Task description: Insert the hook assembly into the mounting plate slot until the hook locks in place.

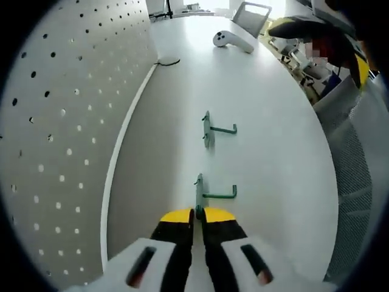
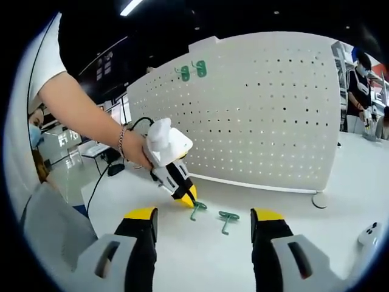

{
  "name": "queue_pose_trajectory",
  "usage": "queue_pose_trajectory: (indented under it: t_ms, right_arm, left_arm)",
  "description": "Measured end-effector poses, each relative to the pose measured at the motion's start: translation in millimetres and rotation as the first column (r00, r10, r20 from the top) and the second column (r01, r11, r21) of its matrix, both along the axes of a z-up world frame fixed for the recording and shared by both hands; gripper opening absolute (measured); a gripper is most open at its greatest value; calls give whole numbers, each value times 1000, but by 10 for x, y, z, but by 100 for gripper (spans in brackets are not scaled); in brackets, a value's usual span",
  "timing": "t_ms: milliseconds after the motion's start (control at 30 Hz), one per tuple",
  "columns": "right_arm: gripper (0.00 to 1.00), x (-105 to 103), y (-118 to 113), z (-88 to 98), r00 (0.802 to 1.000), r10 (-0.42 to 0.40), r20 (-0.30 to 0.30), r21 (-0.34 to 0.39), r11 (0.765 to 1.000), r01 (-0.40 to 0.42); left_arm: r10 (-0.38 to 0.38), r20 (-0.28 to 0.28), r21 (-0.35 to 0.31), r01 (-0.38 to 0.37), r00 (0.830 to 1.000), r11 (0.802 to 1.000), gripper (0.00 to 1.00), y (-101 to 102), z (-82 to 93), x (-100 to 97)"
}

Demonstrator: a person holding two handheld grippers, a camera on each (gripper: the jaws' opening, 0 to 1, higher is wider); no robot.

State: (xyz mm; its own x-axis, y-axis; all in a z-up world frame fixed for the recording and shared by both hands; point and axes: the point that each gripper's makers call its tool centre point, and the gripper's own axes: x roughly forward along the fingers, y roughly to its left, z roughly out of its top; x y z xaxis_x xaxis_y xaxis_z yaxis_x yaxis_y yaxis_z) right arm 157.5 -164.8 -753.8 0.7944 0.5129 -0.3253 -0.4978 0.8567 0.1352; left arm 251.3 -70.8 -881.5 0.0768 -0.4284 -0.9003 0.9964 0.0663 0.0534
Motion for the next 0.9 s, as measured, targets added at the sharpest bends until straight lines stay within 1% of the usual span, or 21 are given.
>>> queue_pose_trajectory:
  t_ms: [267, 333, 500, 633, 733, 900]
  right_arm:
    - [59, 0, -6, -3, 1000, -2, -3, 0, 1000, 2]
    - [59, -1, -5, 2, 1000, -2, -2, 2, 1000, 2]
    - [59, -1, -8, -3, 1000, -2, -3, 0, 1000, 2]
    - [59, -2, -8, 3, 1000, -3, -2, 2, 1000, 3]
    - [59, 1, -11, 5, 1000, -4, -1, 3, 1000, 4]
    - [59, 1, -13, 4, 1000, -4, -2, 5, 1000, 4]
  left_arm:
    - [-15, -4, -2, 15, 1000, 1000, 7, -3, 1, -11]
    - [-14, -4, -2, 14, 1000, 1000, 6, -5, 1, -9]
    - [-33, 19, -5, 33, 999, 999, 3, -10, 2, -8]
    - [-27, 18, -11, 27, 999, 1000, 3, -8, 4, -6]
    - [-39, 27, -13, 40, 999, 999, 2, -7, 5, -9]
    - [-34, 22, -14, 34, 999, 999, 2, -10, 6, -5]
